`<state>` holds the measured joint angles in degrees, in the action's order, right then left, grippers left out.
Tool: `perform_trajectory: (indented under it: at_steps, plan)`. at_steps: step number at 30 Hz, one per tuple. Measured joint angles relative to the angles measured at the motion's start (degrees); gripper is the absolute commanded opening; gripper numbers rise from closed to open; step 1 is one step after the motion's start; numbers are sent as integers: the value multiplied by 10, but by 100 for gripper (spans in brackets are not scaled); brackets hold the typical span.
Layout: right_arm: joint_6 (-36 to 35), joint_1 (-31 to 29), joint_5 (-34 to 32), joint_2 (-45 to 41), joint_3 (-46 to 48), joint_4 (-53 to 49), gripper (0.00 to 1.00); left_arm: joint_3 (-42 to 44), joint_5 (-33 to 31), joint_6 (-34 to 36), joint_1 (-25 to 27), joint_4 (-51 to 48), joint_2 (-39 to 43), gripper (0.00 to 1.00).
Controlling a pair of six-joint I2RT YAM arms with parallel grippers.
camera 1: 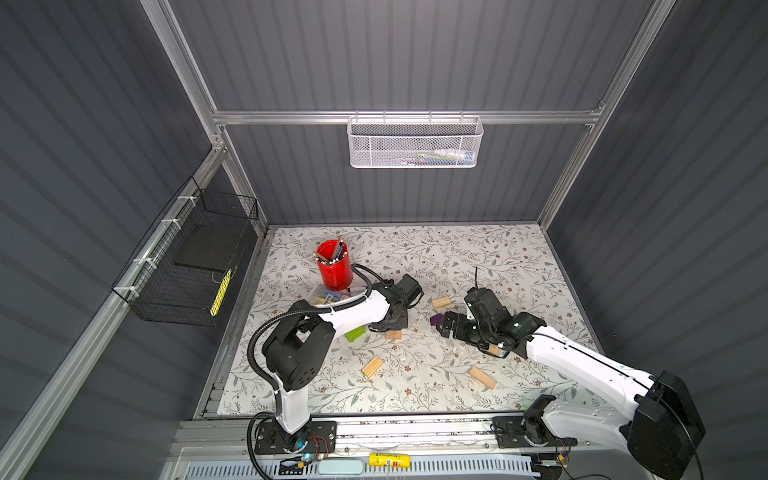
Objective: Build the wood block tower
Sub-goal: 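Set the block upright against the standing pair with the left gripper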
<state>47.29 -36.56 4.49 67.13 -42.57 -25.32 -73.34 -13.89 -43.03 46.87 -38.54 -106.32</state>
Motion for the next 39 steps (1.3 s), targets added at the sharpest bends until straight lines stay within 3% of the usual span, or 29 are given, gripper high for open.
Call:
perform_trajectory:
  at_steps: [39]
  plan:
    - [-10, 12, 0, -11, 0, -13, 99, -5, -11, 10, 0, 0, -20, 12]
